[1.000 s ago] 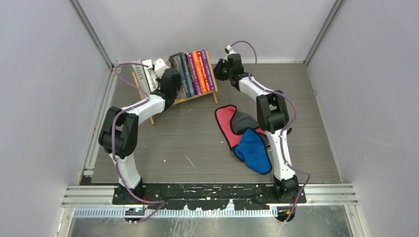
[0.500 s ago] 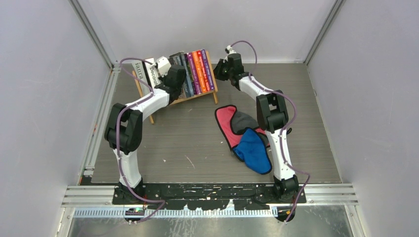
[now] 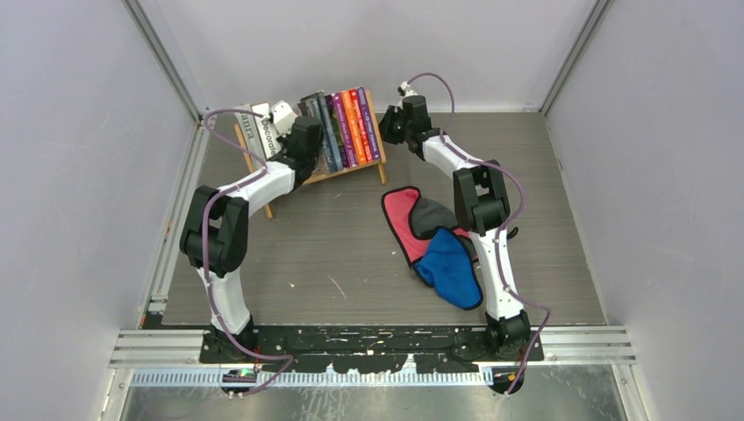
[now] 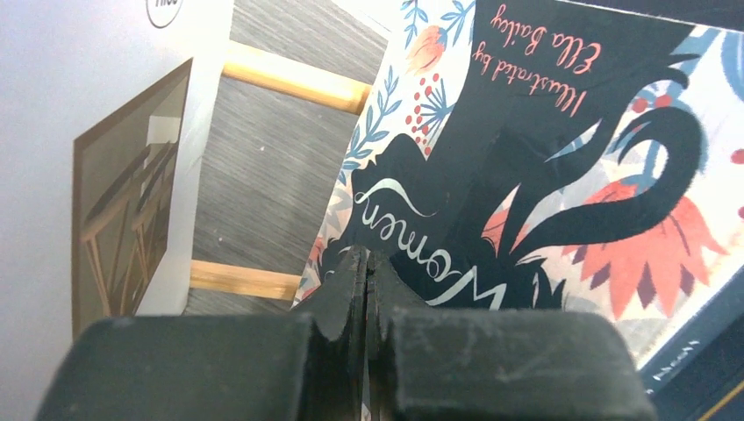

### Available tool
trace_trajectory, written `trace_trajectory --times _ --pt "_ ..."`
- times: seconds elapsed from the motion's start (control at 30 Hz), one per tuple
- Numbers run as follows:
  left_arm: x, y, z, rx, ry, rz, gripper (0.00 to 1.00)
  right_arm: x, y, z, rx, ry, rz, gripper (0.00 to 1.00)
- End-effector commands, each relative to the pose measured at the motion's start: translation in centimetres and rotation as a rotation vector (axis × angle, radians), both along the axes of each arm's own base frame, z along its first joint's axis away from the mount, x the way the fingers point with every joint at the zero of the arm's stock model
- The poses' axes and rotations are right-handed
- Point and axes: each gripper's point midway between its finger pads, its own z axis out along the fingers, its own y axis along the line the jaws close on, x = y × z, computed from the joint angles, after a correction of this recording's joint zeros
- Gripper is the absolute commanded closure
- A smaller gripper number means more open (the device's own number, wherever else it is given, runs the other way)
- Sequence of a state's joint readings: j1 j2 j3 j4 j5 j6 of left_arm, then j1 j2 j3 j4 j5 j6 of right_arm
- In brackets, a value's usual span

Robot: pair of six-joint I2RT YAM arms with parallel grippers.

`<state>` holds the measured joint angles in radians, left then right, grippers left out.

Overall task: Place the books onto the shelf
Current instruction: Adjust the book on the shelf.

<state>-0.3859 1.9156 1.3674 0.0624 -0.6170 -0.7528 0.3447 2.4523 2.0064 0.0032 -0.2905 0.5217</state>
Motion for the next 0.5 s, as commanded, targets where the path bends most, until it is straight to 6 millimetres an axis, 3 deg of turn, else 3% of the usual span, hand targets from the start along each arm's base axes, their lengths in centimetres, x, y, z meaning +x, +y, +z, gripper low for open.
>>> trace_trajectory --times 0.0,0.47 --pt "-2.5 -1.8 -9.4 -0.089 0.217 -0.132 1.0 0.6 0.9 3.8 0.022 -0.089 0.023 0.87" --pt "-3.0 -3.9 -8.0 0.096 0.214 -0.293 1.0 0.4 0.9 4.2 0.031 -0.097 0.026 0.87"
